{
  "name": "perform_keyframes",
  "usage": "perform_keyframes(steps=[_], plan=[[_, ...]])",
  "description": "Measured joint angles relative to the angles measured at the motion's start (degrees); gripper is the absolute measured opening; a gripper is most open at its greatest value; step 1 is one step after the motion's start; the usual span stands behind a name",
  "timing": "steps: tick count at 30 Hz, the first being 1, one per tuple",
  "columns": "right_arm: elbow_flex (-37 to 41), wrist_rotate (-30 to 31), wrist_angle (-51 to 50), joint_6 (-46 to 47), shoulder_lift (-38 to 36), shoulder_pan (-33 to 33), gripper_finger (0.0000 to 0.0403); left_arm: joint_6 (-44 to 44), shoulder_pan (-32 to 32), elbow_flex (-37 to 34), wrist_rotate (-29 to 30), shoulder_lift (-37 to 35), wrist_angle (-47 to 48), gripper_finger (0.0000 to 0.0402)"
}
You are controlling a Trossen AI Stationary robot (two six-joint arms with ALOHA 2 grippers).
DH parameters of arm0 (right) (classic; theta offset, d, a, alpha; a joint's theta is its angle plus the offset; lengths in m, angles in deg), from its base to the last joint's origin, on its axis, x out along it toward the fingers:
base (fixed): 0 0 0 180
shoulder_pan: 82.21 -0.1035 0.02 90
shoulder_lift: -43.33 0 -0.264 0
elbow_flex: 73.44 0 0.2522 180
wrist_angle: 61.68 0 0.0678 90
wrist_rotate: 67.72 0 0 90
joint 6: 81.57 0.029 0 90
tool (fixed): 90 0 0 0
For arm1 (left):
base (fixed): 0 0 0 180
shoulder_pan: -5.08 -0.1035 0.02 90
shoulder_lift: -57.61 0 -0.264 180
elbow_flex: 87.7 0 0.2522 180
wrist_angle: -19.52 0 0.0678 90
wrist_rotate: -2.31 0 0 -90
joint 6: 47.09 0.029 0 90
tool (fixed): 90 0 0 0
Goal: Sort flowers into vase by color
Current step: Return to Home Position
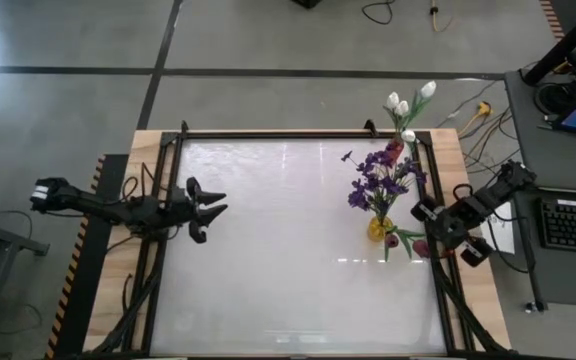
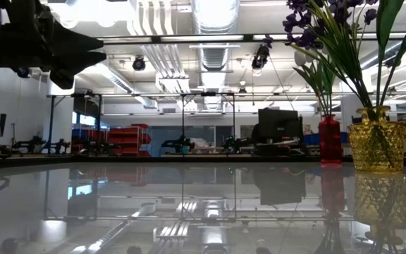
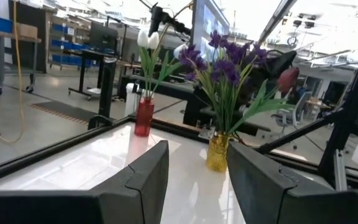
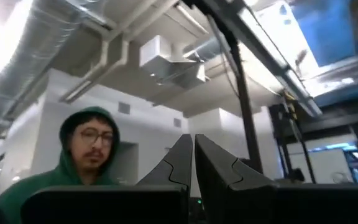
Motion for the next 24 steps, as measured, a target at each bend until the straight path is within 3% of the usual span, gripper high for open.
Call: perform_keyframes(steps=[2,8,13,18,24], plan=[[0.0,2.7,0.0,0.4,0.2,0.0,0.0013,-0.1,0.0,0.0,0.0,0.1,-0.1,0.0150],[0.0,23.9,-3.2,0.1,0.2,0.0,0.0013,-0.1,0.0,0.0,0.0,0.5,0.1,0.0150],[0.0,33.0,-6.8,-0.5,0.2,0.0,0.0013,-1.2,0.0,0.0,0.0,1.1,1.7,0.0150],[0.0,32.5,-6.6,-2.6,0.2,0.0,0.0013,-1.4,0.0,0.0,0.0,1.2,1.9,0.0150],[0.1,25.2,-6.5,-3.7,0.2,0.0,0.0013,-0.7,0.0,0.0,0.1,1.2,2.1,0.0150]])
